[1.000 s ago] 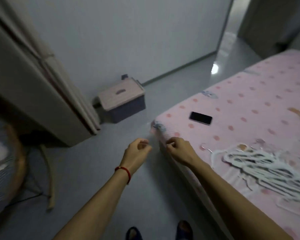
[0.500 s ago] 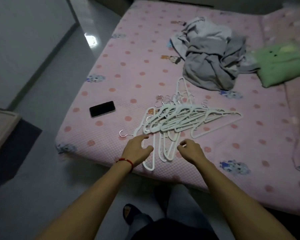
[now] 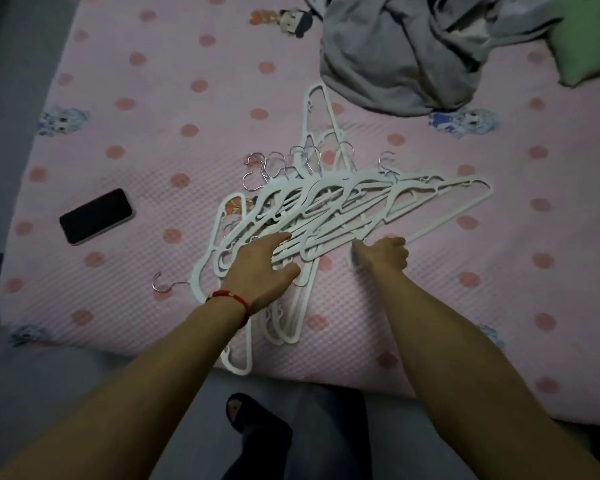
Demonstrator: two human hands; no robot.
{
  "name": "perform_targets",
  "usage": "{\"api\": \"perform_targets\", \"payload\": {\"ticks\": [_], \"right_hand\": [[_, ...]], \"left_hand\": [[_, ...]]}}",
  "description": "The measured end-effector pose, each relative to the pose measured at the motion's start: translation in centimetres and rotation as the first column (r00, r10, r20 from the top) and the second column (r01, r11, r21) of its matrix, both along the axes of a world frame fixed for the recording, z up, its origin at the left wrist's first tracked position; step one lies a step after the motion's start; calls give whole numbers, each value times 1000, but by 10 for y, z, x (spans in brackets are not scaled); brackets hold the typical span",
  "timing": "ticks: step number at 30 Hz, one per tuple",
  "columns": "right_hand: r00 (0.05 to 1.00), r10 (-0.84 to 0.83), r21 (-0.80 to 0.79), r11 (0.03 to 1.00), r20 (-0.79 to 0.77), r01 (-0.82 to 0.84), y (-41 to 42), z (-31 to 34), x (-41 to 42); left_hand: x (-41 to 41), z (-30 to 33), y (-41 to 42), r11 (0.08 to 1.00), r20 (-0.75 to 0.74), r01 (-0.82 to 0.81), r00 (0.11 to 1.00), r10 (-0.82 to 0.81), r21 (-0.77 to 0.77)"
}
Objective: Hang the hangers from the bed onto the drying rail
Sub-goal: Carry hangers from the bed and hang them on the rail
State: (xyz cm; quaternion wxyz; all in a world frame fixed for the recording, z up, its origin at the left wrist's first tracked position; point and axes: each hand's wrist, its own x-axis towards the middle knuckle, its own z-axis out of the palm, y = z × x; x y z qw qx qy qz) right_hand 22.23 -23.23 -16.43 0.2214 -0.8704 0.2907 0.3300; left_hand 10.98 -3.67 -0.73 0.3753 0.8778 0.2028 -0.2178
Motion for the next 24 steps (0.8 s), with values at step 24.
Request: {"api": "perform_targets", "payload": {"ticks": [24], "right_hand": [[917,374,805,498,136,-323,29,170,-66]], "left_hand": [[-22,76,-9,547,-247,-684,706,664,-483]]}}
